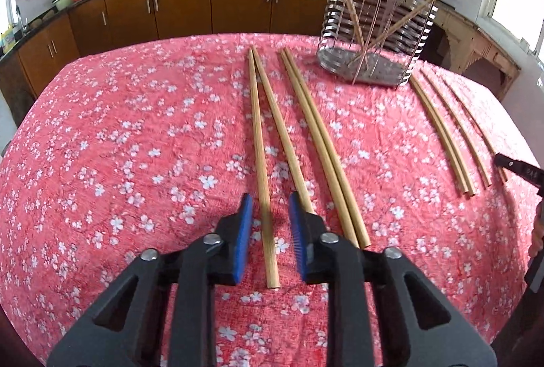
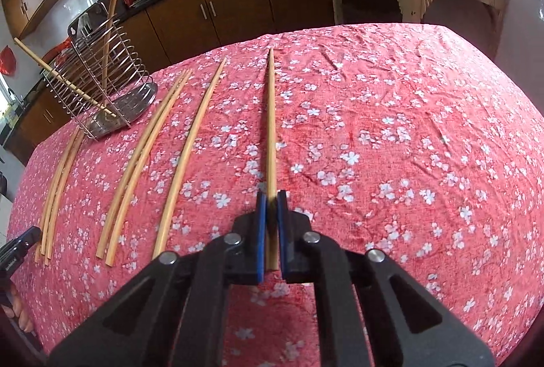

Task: Organize utensils
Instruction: 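Close the left tool on a loose chopstick while the right tool grasps another, then lift the chopsticks with both tools and carry them above the wire holder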

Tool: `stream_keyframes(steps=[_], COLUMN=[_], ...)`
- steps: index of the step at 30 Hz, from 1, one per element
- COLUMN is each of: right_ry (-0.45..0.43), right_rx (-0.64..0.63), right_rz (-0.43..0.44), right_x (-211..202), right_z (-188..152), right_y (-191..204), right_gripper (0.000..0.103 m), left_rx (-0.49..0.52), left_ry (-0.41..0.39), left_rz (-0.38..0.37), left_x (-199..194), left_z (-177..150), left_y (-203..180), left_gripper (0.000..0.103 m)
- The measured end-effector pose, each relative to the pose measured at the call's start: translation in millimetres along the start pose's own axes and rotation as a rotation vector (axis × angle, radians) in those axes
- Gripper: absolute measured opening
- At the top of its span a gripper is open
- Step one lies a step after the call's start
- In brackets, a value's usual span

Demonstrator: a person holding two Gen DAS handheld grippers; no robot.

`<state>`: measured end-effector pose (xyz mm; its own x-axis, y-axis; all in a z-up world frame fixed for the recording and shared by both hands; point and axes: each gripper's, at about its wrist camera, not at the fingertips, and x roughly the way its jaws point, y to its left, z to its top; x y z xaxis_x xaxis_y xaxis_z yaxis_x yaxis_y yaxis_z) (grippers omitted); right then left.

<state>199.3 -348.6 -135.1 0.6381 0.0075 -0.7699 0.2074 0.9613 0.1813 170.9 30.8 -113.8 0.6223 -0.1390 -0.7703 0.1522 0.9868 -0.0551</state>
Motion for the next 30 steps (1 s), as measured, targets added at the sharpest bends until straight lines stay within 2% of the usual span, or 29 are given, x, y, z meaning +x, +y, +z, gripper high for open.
stream_keyframes(steps=[2, 7, 10, 14, 18, 30], right_ry=[0.000, -0.006, -0.009, -0.021, -0.027, -0.015], right_rx=[-0.003, 0.020, 0.027, 0.002, -0.008, -0.040], right_rz=[-0.001, -0.003, -0.003, -0.022, -0.029, -0.050], right_x=[4, 6, 6, 8, 8, 7], right_z=[4, 9, 10, 9, 8, 5], right_y=[7, 2, -3, -1, 0, 5], right_gripper=[0.008, 0.008, 0.008, 0.008, 0.008, 0.008], left_rx=[0.010, -0.069, -0.118, -0.119, -0.121, -0.067], left_ry=[-0.006, -0.011, -0.016, -0.019, -0.018, -0.008], left_rz=[0.032, 0.102, 0.105, 0.067, 0.063, 0.112], left_x=[2, 10, 13, 15, 15, 18], left_z=[1, 13, 18, 19, 20, 22], left_y=[1, 28, 48, 57, 60, 41], left_gripper=[0.007, 0.007, 0.007, 0.007, 0.007, 0.008])
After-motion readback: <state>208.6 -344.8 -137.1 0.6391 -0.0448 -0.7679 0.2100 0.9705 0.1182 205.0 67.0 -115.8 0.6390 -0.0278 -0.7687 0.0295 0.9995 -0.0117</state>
